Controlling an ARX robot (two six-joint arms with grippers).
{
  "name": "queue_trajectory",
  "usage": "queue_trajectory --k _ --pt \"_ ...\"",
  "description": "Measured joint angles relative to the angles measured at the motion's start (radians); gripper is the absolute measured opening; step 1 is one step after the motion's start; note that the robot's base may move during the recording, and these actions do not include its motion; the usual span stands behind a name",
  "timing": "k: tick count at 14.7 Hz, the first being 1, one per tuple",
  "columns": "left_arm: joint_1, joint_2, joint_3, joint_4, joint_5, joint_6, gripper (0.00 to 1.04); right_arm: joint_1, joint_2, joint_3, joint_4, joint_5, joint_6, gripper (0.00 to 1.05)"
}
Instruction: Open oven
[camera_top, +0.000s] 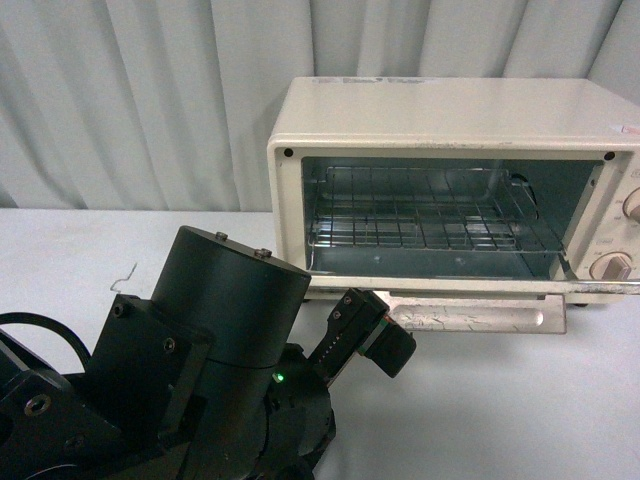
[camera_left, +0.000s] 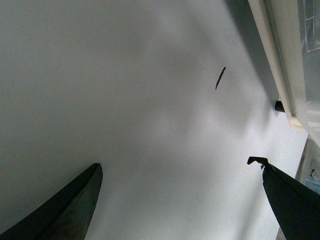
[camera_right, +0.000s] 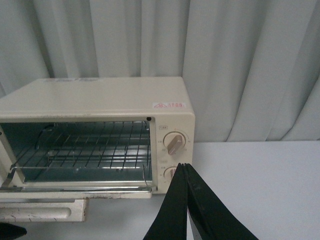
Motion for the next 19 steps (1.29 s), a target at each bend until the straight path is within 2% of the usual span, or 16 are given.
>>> queue_trajectory --k 10,13,14,15,17,18,19 --pt "0.001 0.000 0.000 0.000 0.001 0.000 0.98 0.000 -0.293 -0.005 -0.302 0.000 0.000 0.02" --pt "0.001 0.000 0.000 0.000 0.001 0.000 0.98 0.000 -0.337 -0.005 -0.348 0.000 0.000 0.02" --pt "0.001 0.000 0.000 0.000 0.001 0.000 0.98 0.000 -0.367 -0.005 -0.393 0.000 0.000 0.02" --pt "0.001 0.000 0.000 0.000 0.002 0.000 0.98 0.000 -0.463 -0.005 -0.530 -0.001 0.000 0.02" --pt "0.001 0.000 0.000 -0.001 0.002 0.000 0.98 0.000 -0.510 -0.005 -0.531 -0.001 0.000 0.02" --pt "0.001 0.000 0.000 0.000 0.001 0.000 0.98 0.000 -0.510 -0.005 -0.531 -0.001 0.000 0.05" --pt "0.001 0.000 0.000 -0.001 0.001 0.000 0.98 0.000 -0.510 -0.005 -0.531 0.000 0.000 0.16"
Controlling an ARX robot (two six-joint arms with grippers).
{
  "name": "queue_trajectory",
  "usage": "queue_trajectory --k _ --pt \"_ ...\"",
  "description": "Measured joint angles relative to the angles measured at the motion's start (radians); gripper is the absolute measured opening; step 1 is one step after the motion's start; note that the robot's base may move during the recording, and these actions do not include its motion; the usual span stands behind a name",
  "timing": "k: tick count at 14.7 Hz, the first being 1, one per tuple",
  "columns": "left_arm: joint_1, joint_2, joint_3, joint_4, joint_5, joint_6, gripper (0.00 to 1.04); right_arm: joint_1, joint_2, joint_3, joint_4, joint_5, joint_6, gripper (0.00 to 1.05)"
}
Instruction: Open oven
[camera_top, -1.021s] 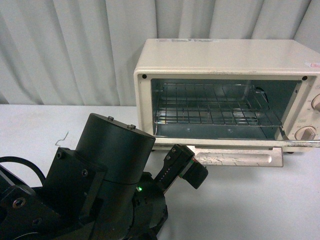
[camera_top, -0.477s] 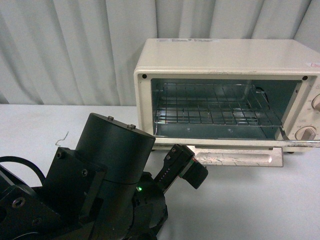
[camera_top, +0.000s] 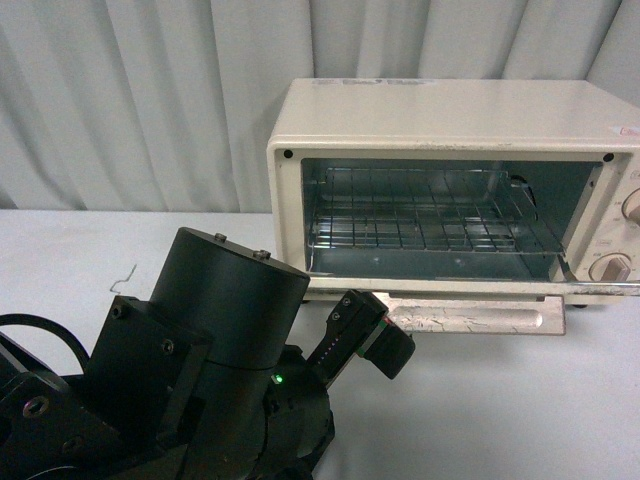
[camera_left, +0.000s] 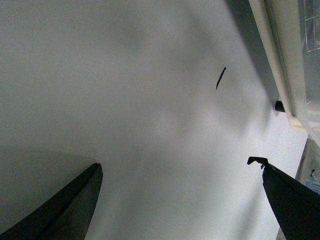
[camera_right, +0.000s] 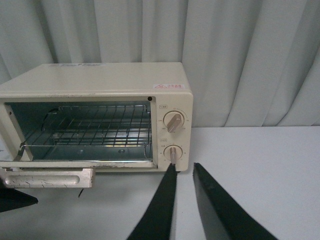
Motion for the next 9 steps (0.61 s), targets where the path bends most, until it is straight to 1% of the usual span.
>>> queue_trajectory --k 2,4,7,8,9 --pt "0.000 0.000 0.000 0.000 0.000 0.000 0.98 0.000 0.000 0.000 0.000 0.000 0.000 0.45" --pt "0.000 0.000 0.000 0.000 0.000 0.000 0.98 0.000 0.000 0.000 0.000 0.000 0.000 0.69" --pt "0.000 0.000 0.000 0.000 0.000 0.000 0.98 0.000 0.000 0.000 0.000 0.000 0.000 1.00" --pt "0.000 0.000 0.000 0.000 0.000 0.000 0.98 0.000 0.000 0.000 0.000 0.000 0.000 0.97" --pt "0.000 0.000 0.000 0.000 0.000 0.000 0.98 0.000 0.000 0.000 0.000 0.000 0.000 0.98"
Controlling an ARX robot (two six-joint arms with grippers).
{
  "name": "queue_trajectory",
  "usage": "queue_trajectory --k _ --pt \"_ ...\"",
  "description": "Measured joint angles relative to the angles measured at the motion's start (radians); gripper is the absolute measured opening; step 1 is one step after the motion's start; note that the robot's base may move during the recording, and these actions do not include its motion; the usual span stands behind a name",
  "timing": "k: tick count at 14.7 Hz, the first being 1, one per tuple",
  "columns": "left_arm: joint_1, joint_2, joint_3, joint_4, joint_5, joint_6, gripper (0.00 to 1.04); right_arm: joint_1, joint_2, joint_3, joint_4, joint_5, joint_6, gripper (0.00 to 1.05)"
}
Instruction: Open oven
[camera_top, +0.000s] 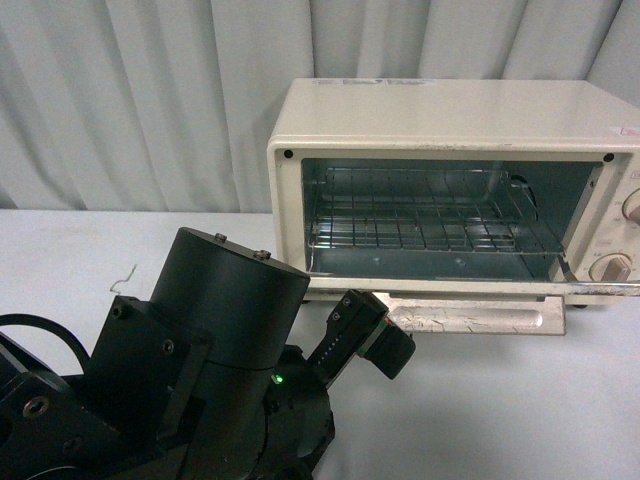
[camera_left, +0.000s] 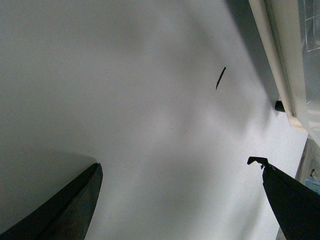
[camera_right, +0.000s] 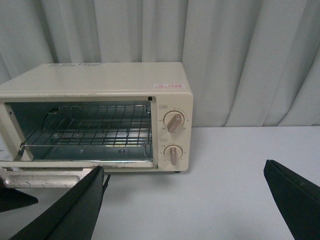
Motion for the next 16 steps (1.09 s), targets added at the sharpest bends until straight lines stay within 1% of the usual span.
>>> queue_trajectory --k 4,5,6,7,8,9,11,12,14,16 --pt "0.000 0.000 0.000 0.000 0.000 0.000 0.98 0.000 0.000 0.000 0.000 0.000 0.000 0.98" --pt "-0.039 0.022 -0.024 0.110 -0.230 0.068 0.98 0.000 0.000 0.000 0.000 0.000 0.000 0.98" --pt "-0.060 0.026 -0.052 0.151 -0.416 0.147 0.98 0.000 0.000 0.000 0.000 0.000 0.000 0.98" --pt "-0.065 0.025 -0.070 0.182 -0.498 0.195 0.98 0.000 0.000 0.000 0.000 0.000 0.000 0.98" --pt "-0.048 0.008 -0.098 0.212 -0.500 0.241 0.98 0.000 0.000 0.000 0.000 0.000 0.000 0.98" --pt "-0.032 -0.022 -0.129 0.235 -0.460 0.262 0.98 0.000 0.000 0.000 0.000 0.000 0.000 0.98" --pt "-0.004 -0.081 -0.183 0.225 -0.361 0.278 0.98 0.000 0.000 0.000 0.000 0.000 0.000 0.98" --pt "0.007 -0.117 -0.232 0.223 -0.297 0.284 0.98 0.000 0.000 0.000 0.000 0.000 0.000 0.98" --pt "0.018 -0.203 -0.307 0.188 -0.211 0.319 0.98 0.000 0.000 0.000 0.000 0.000 0.000 0.98" --pt "0.044 -0.342 -0.362 0.128 -0.196 0.364 0.98 0.000 0.000 0.000 0.000 0.000 0.000 0.98"
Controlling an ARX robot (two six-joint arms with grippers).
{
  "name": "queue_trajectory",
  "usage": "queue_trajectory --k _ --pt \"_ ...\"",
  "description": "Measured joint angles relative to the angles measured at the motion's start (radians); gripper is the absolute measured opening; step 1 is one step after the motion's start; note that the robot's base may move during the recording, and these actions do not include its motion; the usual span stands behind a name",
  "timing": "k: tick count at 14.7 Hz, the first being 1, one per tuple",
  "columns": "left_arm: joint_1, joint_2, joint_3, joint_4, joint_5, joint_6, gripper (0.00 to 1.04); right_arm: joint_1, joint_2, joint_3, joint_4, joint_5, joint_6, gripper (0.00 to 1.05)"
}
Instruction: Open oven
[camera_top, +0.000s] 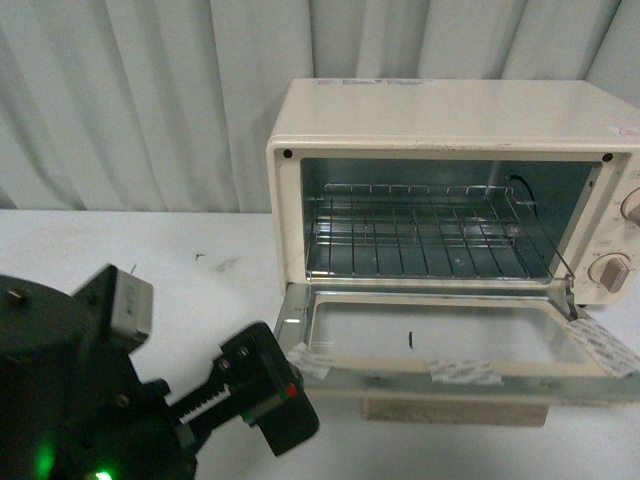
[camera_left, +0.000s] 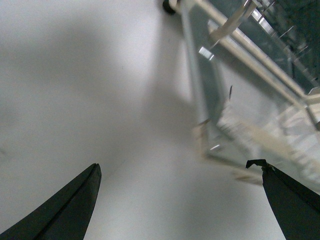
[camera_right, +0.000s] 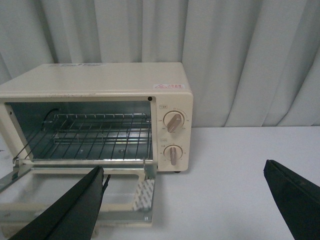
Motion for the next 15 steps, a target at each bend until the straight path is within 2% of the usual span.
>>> queue_trajectory --k 6,9,10,11,12,15 --pt "0.094 -0.491 -0.046 -0.256 -0.103 0.174 0.98 0.000 0.000 0.000 0.000 0.000 0.000 0.98" --pt "0.065 -0.553 -0.021 -0.308 -0.164 0.243 0.98 0.000 0.000 0.000 0.000 0.000 0.000 0.98" --pt "0.054 -0.520 -0.085 0.024 -0.317 0.433 0.83 0.000 0.000 0.000 0.000 -0.002 0.000 0.98" --pt "0.251 -0.787 -0.277 0.079 -0.198 0.849 0.27 0.000 0.000 0.000 0.000 0.000 0.000 0.98" --pt "0.369 -0.955 -0.373 -0.016 -0.080 0.876 0.02 0.000 0.000 0.000 0.000 0.000 0.000 0.98" --pt "0.422 -1.112 -0.375 -0.140 -0.027 0.876 0.02 0.000 0.000 0.000 0.000 0.000 0.000 0.98"
